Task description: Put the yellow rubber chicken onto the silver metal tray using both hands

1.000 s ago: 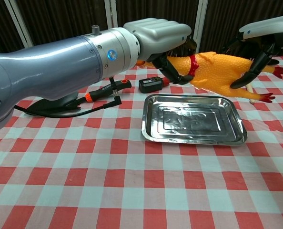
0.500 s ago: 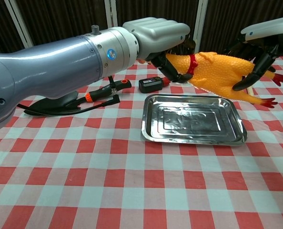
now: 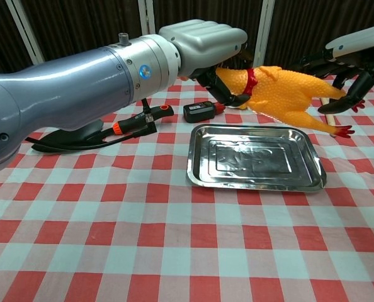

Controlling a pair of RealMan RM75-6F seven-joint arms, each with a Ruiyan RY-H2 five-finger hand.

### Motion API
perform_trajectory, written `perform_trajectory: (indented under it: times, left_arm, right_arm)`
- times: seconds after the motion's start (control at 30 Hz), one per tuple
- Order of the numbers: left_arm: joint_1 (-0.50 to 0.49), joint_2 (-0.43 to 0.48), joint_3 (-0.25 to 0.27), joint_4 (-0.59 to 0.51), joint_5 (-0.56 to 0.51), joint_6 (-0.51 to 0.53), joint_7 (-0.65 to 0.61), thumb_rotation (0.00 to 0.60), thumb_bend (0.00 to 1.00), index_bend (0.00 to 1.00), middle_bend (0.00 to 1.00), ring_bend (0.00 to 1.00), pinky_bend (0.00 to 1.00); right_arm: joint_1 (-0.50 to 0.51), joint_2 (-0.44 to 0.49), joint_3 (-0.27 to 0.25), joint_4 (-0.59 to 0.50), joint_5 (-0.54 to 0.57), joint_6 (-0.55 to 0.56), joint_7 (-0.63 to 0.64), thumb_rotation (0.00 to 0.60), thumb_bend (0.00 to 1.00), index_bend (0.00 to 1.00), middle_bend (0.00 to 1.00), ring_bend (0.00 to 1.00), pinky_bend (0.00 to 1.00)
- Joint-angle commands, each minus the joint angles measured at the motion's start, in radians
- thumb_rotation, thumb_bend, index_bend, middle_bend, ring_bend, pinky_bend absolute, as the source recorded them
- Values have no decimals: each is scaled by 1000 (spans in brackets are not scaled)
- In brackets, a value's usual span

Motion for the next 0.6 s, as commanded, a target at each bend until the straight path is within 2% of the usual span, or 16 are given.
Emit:
perform_trajectory:
  times: [0.03,0.2,0.37,0.6]
  left_arm:
    - [-1,-2,1,1,2,-2,0,600,547,579,620,544,605]
    - [-4,-7,3,-1,8,-8,-2,600,546,579,620,544,605]
    - [-6,-10,2,1,10,-9,4,600,547,579,619,544,605]
    - [-12,-22,8,22,20,-5,22,600,547,579,619,544,605]
  right_arm:
    - [-2,0,2,4,-7,3,6,600,385,35,200,161,347]
    - [2,-8,-2,16,-11,3,4,600,385,118,208,208,347]
    - [5,-16,-9,23,-6,5,-1,600,384,199,262,256,361]
    - [16,-15,-25,19,6,-9,-19,600,386,221,288,290,392]
